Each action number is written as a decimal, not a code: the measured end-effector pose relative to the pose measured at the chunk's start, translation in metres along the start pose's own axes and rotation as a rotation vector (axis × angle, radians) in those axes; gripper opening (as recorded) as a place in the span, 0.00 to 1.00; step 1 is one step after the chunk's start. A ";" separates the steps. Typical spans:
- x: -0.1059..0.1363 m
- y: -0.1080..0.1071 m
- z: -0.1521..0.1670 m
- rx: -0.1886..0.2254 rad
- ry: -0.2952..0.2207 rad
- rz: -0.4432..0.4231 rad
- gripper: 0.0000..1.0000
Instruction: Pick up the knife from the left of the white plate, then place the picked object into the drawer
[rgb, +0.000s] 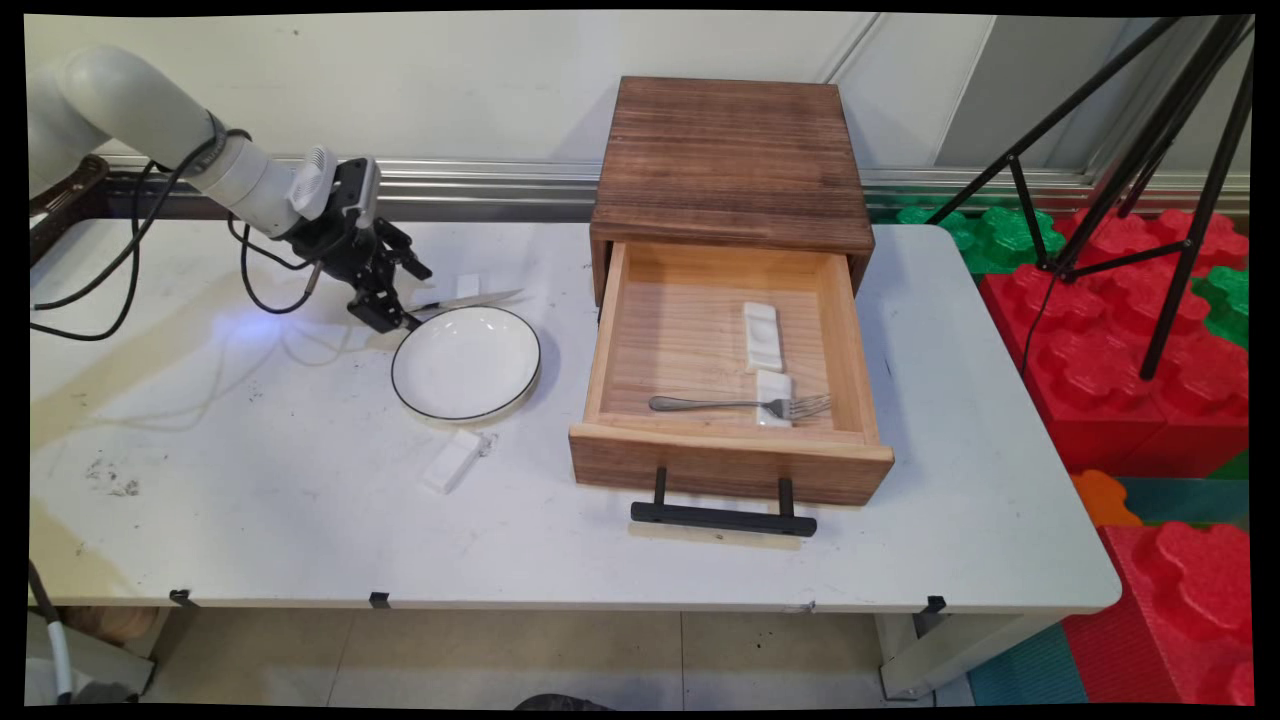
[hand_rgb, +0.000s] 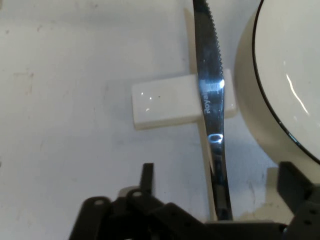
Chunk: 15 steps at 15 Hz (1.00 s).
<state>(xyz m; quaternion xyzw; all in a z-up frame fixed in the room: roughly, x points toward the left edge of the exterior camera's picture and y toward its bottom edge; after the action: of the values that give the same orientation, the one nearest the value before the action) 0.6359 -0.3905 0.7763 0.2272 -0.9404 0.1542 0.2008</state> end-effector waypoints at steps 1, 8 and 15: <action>0.000 0.000 0.001 0.000 0.000 0.000 0.00; 0.001 -0.001 0.005 0.003 -0.004 -0.001 0.00; 0.000 -0.002 0.005 0.002 -0.009 -0.006 0.00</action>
<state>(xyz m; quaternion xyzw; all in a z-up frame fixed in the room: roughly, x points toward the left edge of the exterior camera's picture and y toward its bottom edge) 0.6356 -0.3939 0.7719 0.2309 -0.9404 0.1536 0.1967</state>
